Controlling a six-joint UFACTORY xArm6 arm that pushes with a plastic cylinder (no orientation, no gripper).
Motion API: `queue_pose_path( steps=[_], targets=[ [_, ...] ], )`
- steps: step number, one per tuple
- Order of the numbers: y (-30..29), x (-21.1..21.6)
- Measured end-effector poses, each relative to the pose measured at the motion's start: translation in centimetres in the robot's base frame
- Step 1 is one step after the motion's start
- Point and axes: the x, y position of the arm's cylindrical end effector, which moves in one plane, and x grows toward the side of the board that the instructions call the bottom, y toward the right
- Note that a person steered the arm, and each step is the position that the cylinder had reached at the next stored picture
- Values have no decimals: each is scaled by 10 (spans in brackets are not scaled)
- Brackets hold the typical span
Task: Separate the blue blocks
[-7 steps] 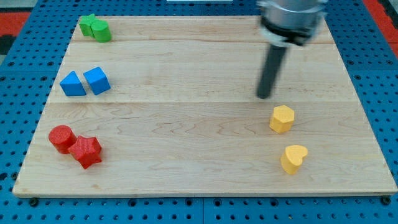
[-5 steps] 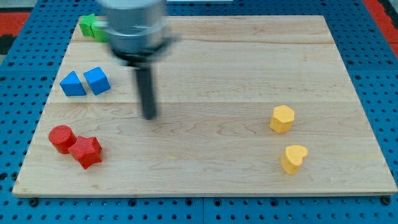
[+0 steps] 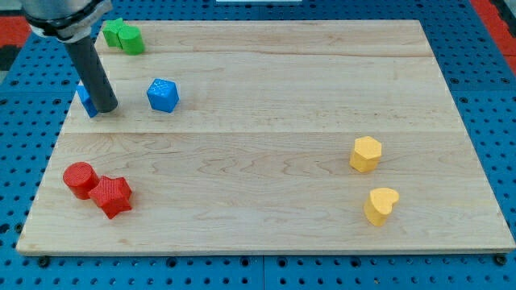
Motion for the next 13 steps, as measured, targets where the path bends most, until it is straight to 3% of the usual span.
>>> queue_pose_path(
  steps=[1, 2, 3, 4, 5, 6, 7, 8, 10, 11, 12, 13],
  targets=[
    [71, -36],
    [145, -18],
    [102, -3],
    [112, 12],
    [164, 42],
    [211, 26],
    [113, 10],
    [105, -23],
    [245, -17],
    [270, -9],
    [314, -28],
    [337, -13]
  ],
)
